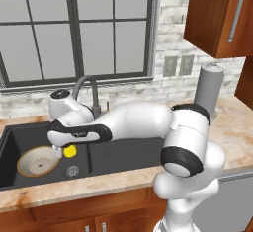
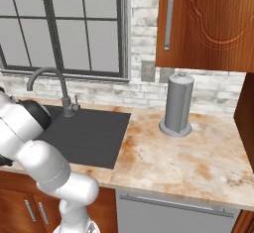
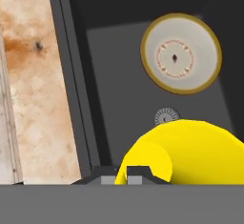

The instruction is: Remove the orange and orange from the sink. Then move the bowl and cup from the counter to the sink for washing.

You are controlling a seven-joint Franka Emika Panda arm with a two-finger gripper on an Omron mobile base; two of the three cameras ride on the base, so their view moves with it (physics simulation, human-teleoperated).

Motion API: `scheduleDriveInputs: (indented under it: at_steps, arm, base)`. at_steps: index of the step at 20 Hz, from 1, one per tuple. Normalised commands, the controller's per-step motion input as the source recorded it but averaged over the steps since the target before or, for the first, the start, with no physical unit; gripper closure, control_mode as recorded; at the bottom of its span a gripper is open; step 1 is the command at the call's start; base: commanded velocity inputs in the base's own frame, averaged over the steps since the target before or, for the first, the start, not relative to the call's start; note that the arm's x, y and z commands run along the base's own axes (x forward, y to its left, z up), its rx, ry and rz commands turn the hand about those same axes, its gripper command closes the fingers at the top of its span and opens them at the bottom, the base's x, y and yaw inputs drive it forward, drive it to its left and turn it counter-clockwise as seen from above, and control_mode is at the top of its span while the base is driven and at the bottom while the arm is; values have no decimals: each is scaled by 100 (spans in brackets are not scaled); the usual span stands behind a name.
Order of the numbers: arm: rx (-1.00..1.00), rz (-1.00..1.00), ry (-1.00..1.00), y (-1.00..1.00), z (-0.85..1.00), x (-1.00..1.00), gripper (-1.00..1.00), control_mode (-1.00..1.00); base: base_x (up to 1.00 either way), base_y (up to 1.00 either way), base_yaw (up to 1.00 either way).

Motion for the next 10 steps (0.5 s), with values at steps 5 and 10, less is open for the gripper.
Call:
scheduleDriveInputs:
  at_steps: [5, 10]
  arm:
    - [-1, -5, 0, 14, -24, 20, 100, -100]
    - [-5, -10, 0, 18, -21, 10, 100, -100]
  base:
    - [0, 0, 0]
    - [0, 0, 0]
